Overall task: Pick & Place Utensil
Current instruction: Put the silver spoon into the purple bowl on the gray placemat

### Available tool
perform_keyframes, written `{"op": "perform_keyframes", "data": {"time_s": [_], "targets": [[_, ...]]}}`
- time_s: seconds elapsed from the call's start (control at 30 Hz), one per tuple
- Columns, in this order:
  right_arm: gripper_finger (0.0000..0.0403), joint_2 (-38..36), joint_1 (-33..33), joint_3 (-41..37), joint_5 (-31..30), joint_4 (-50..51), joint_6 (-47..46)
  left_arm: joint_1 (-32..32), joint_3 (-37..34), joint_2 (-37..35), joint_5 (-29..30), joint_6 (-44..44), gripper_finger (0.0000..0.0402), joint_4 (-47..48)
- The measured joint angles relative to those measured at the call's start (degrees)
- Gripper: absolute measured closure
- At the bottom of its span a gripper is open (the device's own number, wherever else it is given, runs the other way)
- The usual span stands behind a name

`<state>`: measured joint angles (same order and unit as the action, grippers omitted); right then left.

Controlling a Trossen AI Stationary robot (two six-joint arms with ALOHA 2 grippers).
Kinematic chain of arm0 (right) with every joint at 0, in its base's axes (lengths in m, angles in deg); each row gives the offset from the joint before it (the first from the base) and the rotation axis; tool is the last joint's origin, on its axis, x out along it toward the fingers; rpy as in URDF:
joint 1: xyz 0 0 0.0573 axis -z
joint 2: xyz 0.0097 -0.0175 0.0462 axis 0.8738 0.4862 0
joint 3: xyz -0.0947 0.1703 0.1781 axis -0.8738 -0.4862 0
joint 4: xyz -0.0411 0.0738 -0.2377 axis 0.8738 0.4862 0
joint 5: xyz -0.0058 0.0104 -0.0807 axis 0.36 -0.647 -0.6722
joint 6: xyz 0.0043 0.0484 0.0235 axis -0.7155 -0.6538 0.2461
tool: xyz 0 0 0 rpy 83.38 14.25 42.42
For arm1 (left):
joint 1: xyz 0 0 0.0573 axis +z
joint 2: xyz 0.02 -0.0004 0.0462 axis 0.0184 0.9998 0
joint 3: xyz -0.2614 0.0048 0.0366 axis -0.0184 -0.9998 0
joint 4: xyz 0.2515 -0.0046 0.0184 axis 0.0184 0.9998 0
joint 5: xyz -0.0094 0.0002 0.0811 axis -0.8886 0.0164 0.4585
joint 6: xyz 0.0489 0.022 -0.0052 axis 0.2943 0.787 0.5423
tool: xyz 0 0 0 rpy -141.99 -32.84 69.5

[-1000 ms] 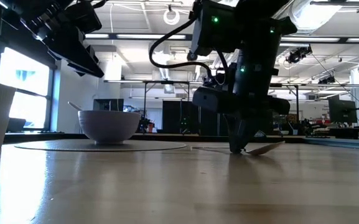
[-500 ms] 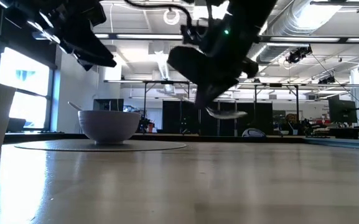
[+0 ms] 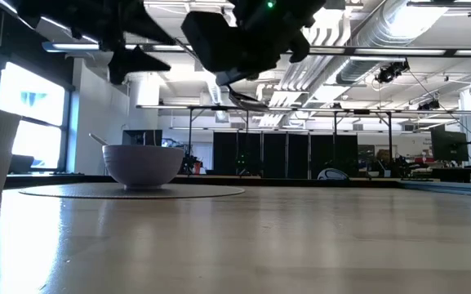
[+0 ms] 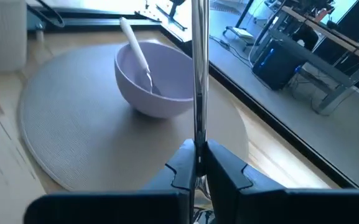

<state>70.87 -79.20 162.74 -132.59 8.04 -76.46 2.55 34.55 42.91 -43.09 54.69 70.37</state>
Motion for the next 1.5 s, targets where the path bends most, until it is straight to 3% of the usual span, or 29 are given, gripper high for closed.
{"op": "perform_keyframes", "data": {"time_s": [0.17,0.3,0.43,0.67,0.87,1.0,1.17,1.5], "targets": [[0.0387,0.0,0.8,0.0,-3.4,-3.8,3.0,0.0,0.1,2.4,-5.7,-1.5,0.0158,-9.0],[0.0385,-0.1,0.7,0.0,-9.6,-10.5,9.7,0.0,0.1,4.9,-4.6,-1.8,0.0158,-12.0],[0.0383,-0.1,0.5,0.0,-9.7,-16.1,16.0,0.0,0.1,6.9,-1.7,-1.8,0.0158,-17.2],[0.0386,-0.1,0.6,0.0,-9.8,-16.8,17.1,0.0,0.1,9.4,-4.9,0.4,0.0158,-27.2],[0.0382,-0.1,0.5,0.0,-9.4,-16.8,17.5,0.0,0.0,10.2,1.7,2.7,0.0158,-28.0],[0.0385,-0.1,0.5,0.0,-9.5,-16.8,17.4,0.0,0.0,10.2,3.0,3.2,0.0163,-28.0],[0.0381,-0.1,0.5,0.0,-9.7,-16.8,17.0,0.0,0.0,10.2,1.4,4.6,0.0216,-27.5],[0.0382,-0.1,0.6,0.0,-8.9,-16.8,16.9,0.0,0.0,10.2,0.4,6.4,0.0385,-26.8]]}}
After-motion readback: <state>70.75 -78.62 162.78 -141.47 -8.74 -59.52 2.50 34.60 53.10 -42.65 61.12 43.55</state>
